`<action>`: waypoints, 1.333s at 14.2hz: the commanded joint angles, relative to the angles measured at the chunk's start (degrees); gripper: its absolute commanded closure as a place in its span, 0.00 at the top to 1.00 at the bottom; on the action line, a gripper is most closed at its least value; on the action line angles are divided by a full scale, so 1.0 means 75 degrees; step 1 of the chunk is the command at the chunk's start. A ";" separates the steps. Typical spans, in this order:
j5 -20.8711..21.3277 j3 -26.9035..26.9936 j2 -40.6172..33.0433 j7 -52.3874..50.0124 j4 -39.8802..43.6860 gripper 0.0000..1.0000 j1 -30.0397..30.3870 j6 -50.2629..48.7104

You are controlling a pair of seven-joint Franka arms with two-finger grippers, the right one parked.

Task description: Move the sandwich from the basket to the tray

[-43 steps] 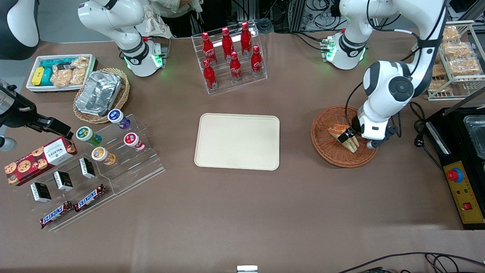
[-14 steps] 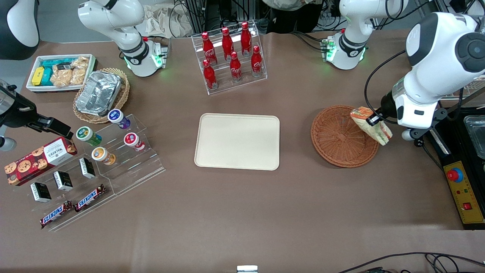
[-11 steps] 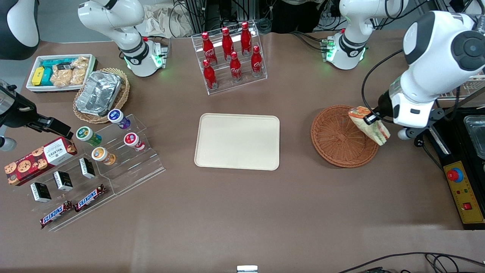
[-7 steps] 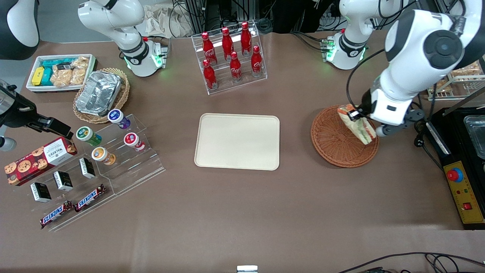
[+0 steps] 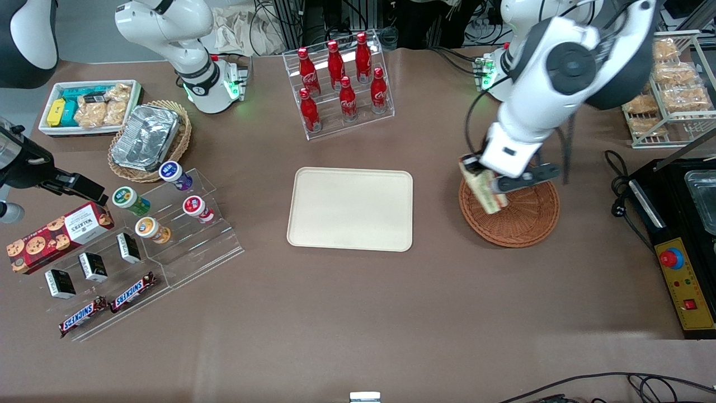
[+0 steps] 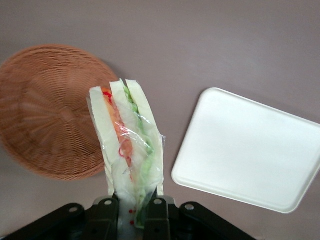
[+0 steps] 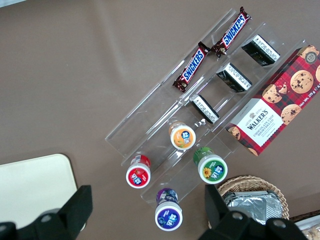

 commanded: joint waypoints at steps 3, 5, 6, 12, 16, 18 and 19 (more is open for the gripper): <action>0.0353 0.0022 0.1030 0.0323 -0.0047 0.00 -0.1125 0.1244; 0.0881 0.0021 0.1440 0.0369 -0.0187 0.00 -0.1454 0.1608; 0.1022 0.0021 0.1674 0.0486 -0.0188 0.00 -0.1606 0.1761; 0.1398 0.0021 0.2660 0.0967 -0.0527 0.00 -0.1842 0.3072; 0.1399 0.0021 0.3117 0.1248 -0.0668 0.00 -0.1877 0.4033; 0.1457 0.0033 0.3258 0.1295 -0.0668 0.00 -0.1889 0.4188; 0.1724 0.0033 0.3282 0.1284 -0.0668 0.00 -0.1889 0.4188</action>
